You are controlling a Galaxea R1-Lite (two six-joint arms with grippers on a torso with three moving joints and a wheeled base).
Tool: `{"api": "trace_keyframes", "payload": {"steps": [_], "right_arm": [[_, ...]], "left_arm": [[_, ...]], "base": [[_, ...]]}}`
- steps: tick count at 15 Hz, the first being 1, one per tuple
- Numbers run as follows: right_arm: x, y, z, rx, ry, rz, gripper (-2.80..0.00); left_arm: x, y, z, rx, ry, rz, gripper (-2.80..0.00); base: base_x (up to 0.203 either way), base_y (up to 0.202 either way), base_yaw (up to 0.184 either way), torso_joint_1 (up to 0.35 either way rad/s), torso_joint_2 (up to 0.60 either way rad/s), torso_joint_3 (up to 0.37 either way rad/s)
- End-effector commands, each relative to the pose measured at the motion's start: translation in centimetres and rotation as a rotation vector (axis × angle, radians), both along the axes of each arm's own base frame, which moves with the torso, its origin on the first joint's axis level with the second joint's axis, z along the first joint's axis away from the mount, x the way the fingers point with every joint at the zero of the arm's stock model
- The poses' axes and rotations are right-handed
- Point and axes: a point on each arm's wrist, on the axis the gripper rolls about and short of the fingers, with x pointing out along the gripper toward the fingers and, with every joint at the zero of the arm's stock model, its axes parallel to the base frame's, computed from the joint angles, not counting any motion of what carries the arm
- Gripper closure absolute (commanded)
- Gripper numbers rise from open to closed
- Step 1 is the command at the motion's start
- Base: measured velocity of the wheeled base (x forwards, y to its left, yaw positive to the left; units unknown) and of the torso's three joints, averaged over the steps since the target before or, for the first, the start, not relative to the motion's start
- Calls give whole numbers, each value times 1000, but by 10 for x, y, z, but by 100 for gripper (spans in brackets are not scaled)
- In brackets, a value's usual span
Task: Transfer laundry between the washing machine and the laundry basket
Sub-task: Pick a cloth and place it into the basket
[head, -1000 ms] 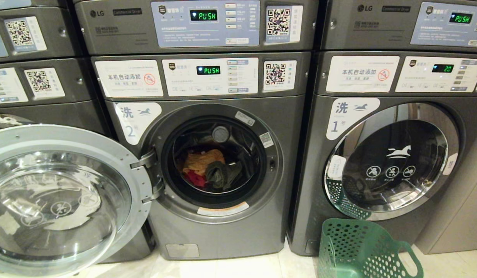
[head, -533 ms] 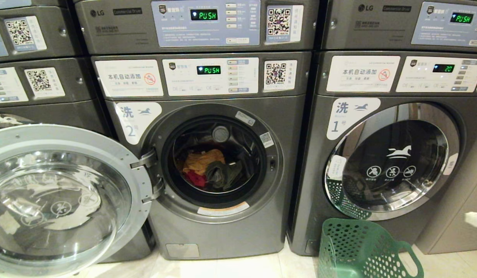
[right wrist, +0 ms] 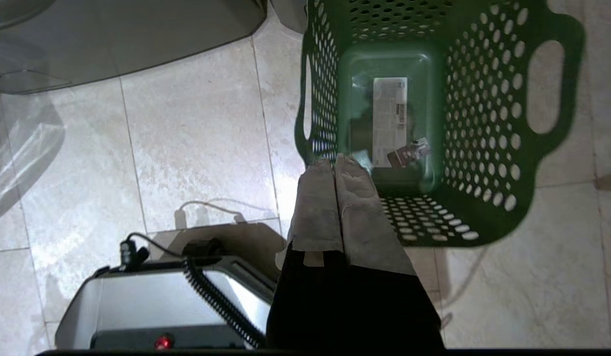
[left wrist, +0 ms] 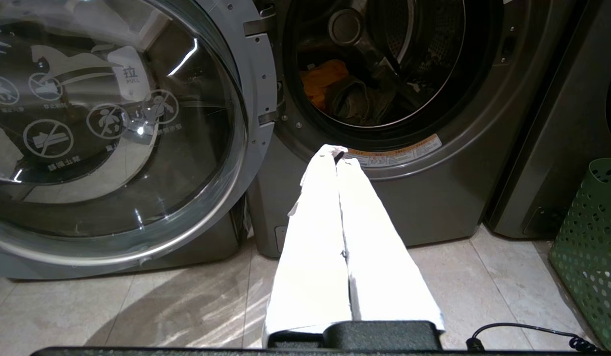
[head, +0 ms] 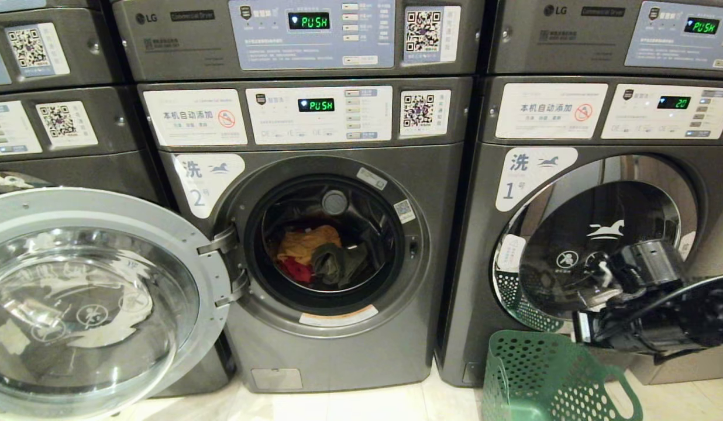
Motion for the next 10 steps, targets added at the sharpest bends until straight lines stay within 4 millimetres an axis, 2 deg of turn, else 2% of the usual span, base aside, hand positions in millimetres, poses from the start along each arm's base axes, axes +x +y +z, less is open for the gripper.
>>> {"api": "trace_keyframes", "payload": {"steps": [1, 3, 7, 10], "right_arm": [[32, -6, -81, 11, 114, -2, 0], [52, -17, -113, 36, 119, 18, 0], [91, -46, -164, 101, 90, 95, 0], [102, -59, -189, 169, 66, 201, 0]], "left_arm": [[0, 0, 0, 0, 2, 0, 0], [0, 0, 0, 0, 1, 0, 0], [0, 0, 0, 0, 1, 0, 0], [0, 0, 0, 0, 1, 0, 0]], "base": [[0, 0, 0, 0, 0, 0], [0, 0, 0, 0, 0, 0], [0, 0, 0, 0, 0, 0], [0, 0, 0, 0, 0, 0]]}}
